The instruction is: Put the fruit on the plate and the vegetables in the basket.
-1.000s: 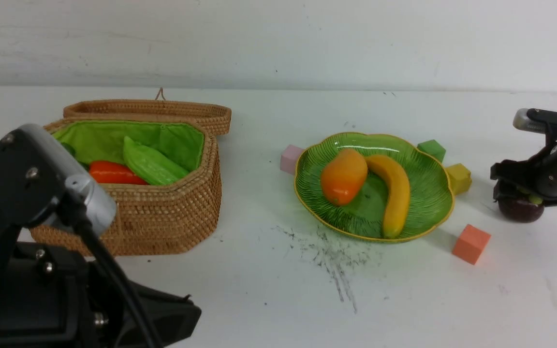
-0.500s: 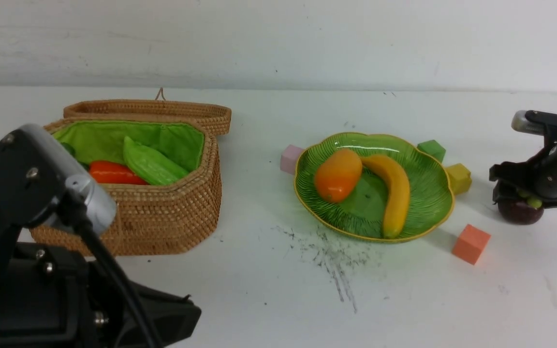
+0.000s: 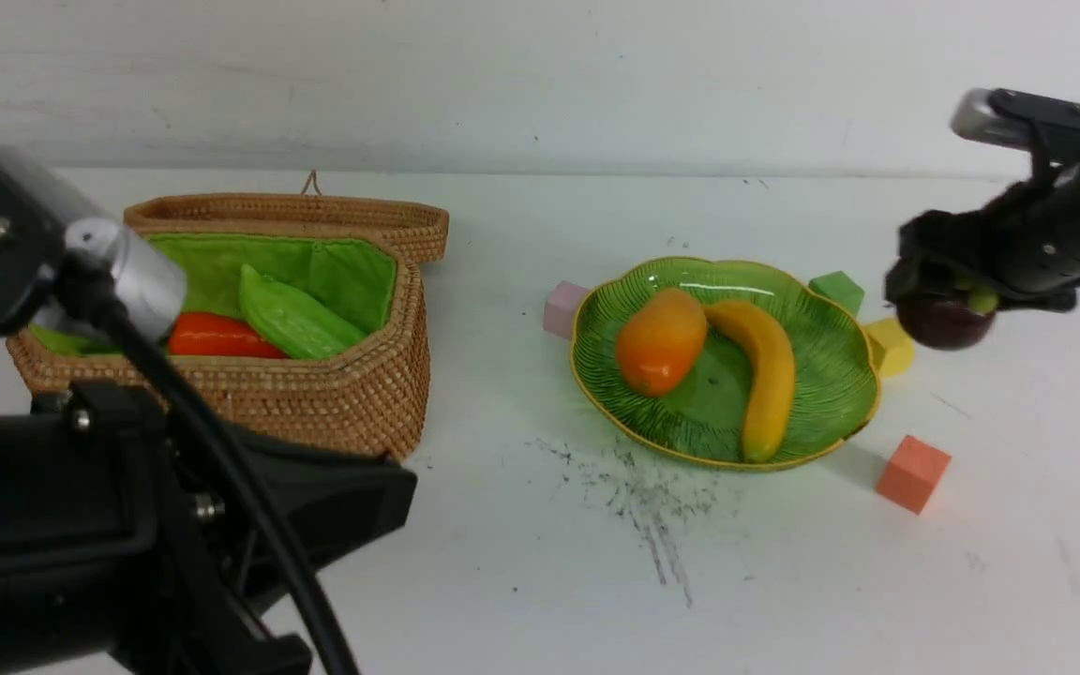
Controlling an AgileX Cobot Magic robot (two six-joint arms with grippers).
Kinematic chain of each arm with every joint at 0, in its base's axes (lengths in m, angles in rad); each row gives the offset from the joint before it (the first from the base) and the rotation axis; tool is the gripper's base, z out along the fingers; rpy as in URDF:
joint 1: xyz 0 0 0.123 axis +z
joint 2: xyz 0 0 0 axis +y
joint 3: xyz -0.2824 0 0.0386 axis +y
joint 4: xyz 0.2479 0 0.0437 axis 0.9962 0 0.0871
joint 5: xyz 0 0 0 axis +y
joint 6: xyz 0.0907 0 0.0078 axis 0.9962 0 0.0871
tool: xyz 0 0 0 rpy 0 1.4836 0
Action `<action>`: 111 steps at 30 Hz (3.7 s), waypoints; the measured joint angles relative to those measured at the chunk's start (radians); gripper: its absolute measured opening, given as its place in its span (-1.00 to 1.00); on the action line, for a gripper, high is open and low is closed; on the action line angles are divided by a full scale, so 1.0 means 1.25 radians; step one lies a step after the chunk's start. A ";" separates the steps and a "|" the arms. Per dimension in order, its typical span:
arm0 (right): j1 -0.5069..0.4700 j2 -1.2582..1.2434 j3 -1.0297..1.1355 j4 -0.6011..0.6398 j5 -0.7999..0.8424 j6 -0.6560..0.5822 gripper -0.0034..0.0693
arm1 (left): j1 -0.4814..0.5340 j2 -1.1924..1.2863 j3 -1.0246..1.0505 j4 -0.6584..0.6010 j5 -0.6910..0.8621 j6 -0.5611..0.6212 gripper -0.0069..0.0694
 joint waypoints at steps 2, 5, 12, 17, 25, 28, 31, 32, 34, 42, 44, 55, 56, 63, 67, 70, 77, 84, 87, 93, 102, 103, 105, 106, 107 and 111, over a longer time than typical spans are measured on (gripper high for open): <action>0.037 0.012 0.000 0.018 -0.012 -0.010 0.66 | 0.000 -0.001 0.000 0.000 -0.028 0.000 -0.80; 0.086 0.047 0.000 0.042 -0.050 -0.014 0.66 | 0.000 -0.001 0.000 0.000 -0.041 0.000 -0.80; 0.166 0.114 0.000 0.072 -0.123 -0.020 0.68 | 0.000 -0.001 0.000 -0.001 -0.030 0.000 -0.80; 0.180 0.112 0.000 0.029 -0.137 -0.022 0.95 | 0.000 -0.001 0.000 -0.001 -0.008 0.000 -0.80; 0.179 0.003 0.001 -0.033 -0.039 -0.022 0.79 | 0.000 -0.003 0.000 -0.001 0.009 0.000 -0.80; 0.179 -0.083 0.001 -0.063 0.036 -0.021 0.57 | 0.000 -0.014 0.000 -0.001 0.009 0.000 -0.81; 0.179 -0.188 0.003 -0.119 0.130 0.006 0.17 | 0.000 -0.060 0.002 0.007 0.007 0.000 -0.85; 0.179 -0.235 0.012 -0.148 0.172 0.027 -0.02 | 0.000 -0.092 0.010 0.016 0.000 -0.001 -0.85; 0.179 -0.290 0.026 -0.181 0.206 0.048 -0.26 | 0.000 -0.130 0.023 0.026 -0.006 -0.009 -0.85; 0.179 -0.617 0.266 -0.228 0.330 0.153 -0.95 | 0.000 -0.412 0.238 0.072 -0.090 -0.111 -0.85; 0.179 -0.711 0.346 -0.201 0.346 0.175 -0.95 | 0.000 -0.467 0.299 0.073 -0.120 -0.119 -0.85; 0.179 -1.036 0.604 -0.117 0.323 0.209 -0.93 | 0.000 -0.552 0.457 0.073 -0.190 -0.123 -0.85; 0.179 -1.056 0.615 -0.117 0.320 0.209 -0.93 | 0.000 -0.552 0.467 0.073 -0.189 -0.123 -0.85; 0.179 -1.116 0.632 -0.117 0.335 0.209 -0.93 | 0.000 -0.552 0.510 0.073 -0.183 -0.123 -0.85; 0.179 -1.117 0.632 -0.117 0.345 0.209 -0.92 | 0.000 -0.552 0.512 0.073 -0.176 -0.123 -0.85; 0.179 -1.117 0.633 -0.117 0.350 0.209 -0.91 | 0.000 -0.552 0.512 0.073 -0.172 -0.123 -0.85; 0.177 -1.123 0.641 -0.162 0.310 0.209 -0.91 | 0.000 -0.552 0.512 0.073 -0.170 -0.123 -0.85; 0.091 -1.231 0.848 -0.153 -0.068 0.165 -0.91 | 0.000 -0.552 0.512 0.073 -0.170 -0.123 -0.85; 0.041 -1.316 1.024 -0.153 -0.234 0.137 -0.91 | 0.000 -0.552 0.512 0.073 -0.170 -0.123 -0.85; 0.004 -1.445 1.169 -0.169 -0.263 0.127 -0.91 | 0.000 -0.552 0.512 0.073 -0.169 -0.123 -0.85; -0.001 -1.450 1.169 -0.195 -0.210 0.127 -0.91 | 0.000 -0.552 0.512 0.075 -0.167 -0.123 -0.84; -0.002 -1.450 1.169 -0.196 -0.210 0.127 -0.90 | 0.000 -0.552 0.512 0.075 -0.167 -0.123 -0.84; -0.003 -1.450 1.169 -0.198 -0.209 0.127 -0.90 | 0.000 -0.552 0.512 0.075 -0.167 -0.123 -0.84; -0.003 -1.450 1.169 -0.198 -0.209 0.127 -0.90 | 0.000 -0.552 0.512 0.075 -0.167 -0.123 -0.83; -0.003 -1.450 1.169 -0.198 -0.209 0.127 -0.90 | 0.000 -0.552 0.512 0.075 -0.167 -0.123 -0.83; -0.004 -1.450 1.168 -0.198 -0.209 0.127 -0.89 | 0.000 -0.552 0.512 0.075 -0.167 -0.123 -0.82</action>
